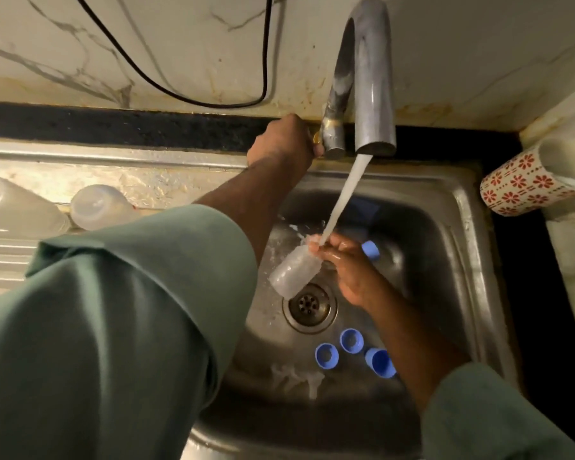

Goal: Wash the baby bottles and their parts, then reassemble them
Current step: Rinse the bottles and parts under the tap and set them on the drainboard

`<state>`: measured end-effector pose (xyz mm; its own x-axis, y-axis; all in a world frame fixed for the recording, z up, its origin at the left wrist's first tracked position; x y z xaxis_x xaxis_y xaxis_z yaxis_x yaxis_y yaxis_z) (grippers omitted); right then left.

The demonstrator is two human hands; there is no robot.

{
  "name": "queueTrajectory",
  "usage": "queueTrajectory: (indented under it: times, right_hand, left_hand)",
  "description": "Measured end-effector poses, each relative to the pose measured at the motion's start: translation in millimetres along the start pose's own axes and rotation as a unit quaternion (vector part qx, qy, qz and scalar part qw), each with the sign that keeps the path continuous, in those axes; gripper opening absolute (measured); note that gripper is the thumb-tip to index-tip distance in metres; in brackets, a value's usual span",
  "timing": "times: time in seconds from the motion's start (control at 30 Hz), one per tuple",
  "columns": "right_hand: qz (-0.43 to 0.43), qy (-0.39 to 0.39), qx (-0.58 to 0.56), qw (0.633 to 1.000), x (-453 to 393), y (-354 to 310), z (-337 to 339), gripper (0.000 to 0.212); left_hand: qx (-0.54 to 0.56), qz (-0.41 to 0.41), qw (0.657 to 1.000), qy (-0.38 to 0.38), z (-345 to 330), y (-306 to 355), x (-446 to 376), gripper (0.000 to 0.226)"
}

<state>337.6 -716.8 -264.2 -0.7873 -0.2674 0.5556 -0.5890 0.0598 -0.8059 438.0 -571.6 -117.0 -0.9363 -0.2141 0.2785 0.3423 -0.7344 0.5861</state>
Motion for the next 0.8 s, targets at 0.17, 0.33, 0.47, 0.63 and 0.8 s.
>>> queueTrajectory:
  times: [0.17,0.33,0.47,0.63,0.8]
  right_hand:
    - [-0.201,-0.005,-0.291,0.935,-10,52,-25,0.026]
    - [-0.197,0.062,-0.363,0.908,-21,58,-22,0.03]
    - [-0.197,0.068,-0.362,0.909,-33,42,-19,0.026]
    - [-0.199,0.075,-0.347,0.913,-43,33,-15,0.032]
    - [-0.225,-0.022,-0.224,0.948,-21,36,-18,0.019]
  left_hand:
    - [0.03,0.012,0.999,-0.005,2,0,4,0.017]
    - [0.058,0.034,0.998,-0.012,3,-3,5,0.031]
    - [0.069,0.038,0.997,-0.016,3,-3,5,0.034]
    - [0.082,0.047,0.996,-0.006,3,-5,6,0.033]
    - [0.08,0.042,0.996,-0.003,3,-7,5,0.029]
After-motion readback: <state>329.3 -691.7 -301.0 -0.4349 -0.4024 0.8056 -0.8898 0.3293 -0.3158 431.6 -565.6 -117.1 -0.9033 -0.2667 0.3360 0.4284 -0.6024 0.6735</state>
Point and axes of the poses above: each hand's wrist, its own x-axis away from the middle knuckle, its own z-axis out of the back of the hand, y = z × x, the point moved 6 cm from there along -x, towards the middle knuckle
